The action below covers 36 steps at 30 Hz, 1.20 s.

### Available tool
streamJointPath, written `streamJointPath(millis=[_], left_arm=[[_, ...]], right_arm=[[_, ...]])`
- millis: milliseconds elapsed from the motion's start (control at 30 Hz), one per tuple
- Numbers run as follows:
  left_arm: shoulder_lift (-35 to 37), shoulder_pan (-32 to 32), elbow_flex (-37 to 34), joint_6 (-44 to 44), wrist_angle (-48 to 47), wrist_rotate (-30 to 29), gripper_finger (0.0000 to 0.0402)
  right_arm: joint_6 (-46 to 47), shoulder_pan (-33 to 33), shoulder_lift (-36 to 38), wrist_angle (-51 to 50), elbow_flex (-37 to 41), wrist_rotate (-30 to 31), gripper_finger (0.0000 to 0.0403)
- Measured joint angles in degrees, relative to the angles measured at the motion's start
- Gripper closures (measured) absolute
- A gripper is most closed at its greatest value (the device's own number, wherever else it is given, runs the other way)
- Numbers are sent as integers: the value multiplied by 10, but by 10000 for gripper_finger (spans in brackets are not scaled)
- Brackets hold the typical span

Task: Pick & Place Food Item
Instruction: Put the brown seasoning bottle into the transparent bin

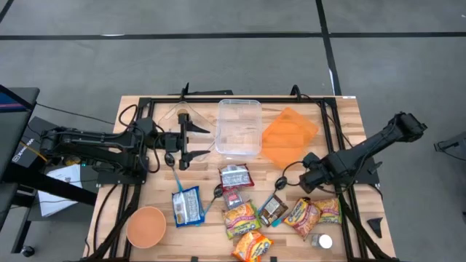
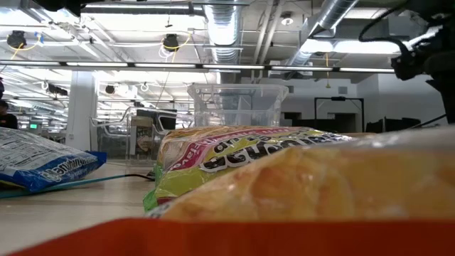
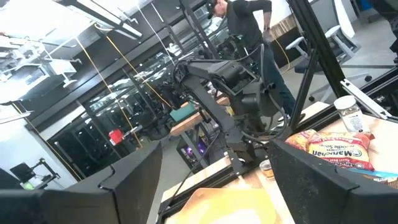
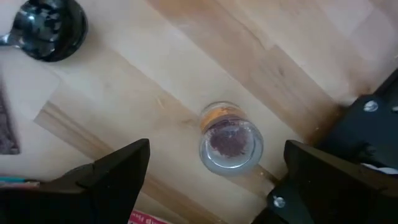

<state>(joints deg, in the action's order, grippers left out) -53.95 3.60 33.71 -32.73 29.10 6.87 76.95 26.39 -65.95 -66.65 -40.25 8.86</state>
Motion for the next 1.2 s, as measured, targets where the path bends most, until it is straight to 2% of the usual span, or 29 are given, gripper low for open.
streamJointPath(millis=[200, 533, 1067, 1200], left_arm=[[0, 0, 0, 10, 5, 0, 115], [0, 0, 0, 15, 6, 0, 115], [0, 0, 0, 15, 5, 0, 115], [0, 0, 0, 15, 5, 0, 115]], right_arm=[[8, 6, 3, 9, 8, 3, 39], [11, 0, -38, 14, 12, 1, 82], [6, 0, -75, 43, 12, -15, 87], [6, 0, -75, 43, 12, -15, 103]])
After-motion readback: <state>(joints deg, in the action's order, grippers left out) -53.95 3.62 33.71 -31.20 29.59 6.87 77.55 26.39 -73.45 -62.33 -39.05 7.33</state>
